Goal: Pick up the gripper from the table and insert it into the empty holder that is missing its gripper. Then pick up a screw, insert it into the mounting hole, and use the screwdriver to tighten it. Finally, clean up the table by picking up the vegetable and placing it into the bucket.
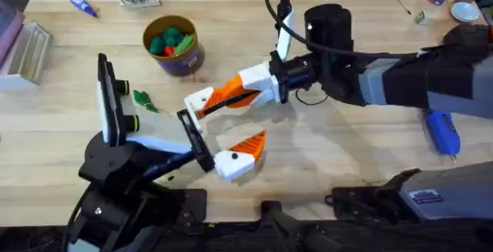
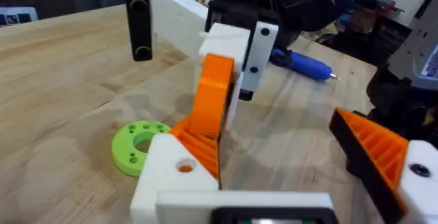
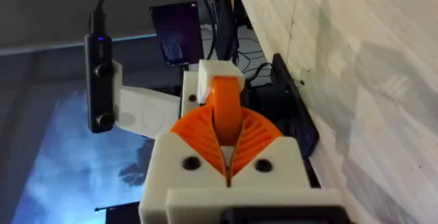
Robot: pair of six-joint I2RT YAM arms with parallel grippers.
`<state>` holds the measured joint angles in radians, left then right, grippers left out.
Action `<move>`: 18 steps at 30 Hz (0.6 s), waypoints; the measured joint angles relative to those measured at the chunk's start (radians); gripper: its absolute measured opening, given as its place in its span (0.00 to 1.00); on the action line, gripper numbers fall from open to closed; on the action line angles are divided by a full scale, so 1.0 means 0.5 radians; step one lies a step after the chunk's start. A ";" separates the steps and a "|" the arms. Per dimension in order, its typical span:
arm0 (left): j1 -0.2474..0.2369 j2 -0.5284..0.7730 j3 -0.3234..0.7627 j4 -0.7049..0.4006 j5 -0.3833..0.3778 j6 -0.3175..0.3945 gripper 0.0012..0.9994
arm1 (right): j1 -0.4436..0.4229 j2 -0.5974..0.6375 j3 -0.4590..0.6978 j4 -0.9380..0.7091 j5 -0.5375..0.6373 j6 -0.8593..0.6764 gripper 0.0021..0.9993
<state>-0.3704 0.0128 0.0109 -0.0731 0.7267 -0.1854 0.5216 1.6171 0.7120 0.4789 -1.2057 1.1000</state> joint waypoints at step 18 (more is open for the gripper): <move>0.019 0.005 0.001 0.000 -0.116 -0.038 0.99 | 0.079 0.000 0.003 0.086 0.237 0.076 0.01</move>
<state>-0.3611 0.0151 0.0113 -0.0731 0.6685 -0.2043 0.5613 1.6169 0.7136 0.5220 -1.0874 1.1381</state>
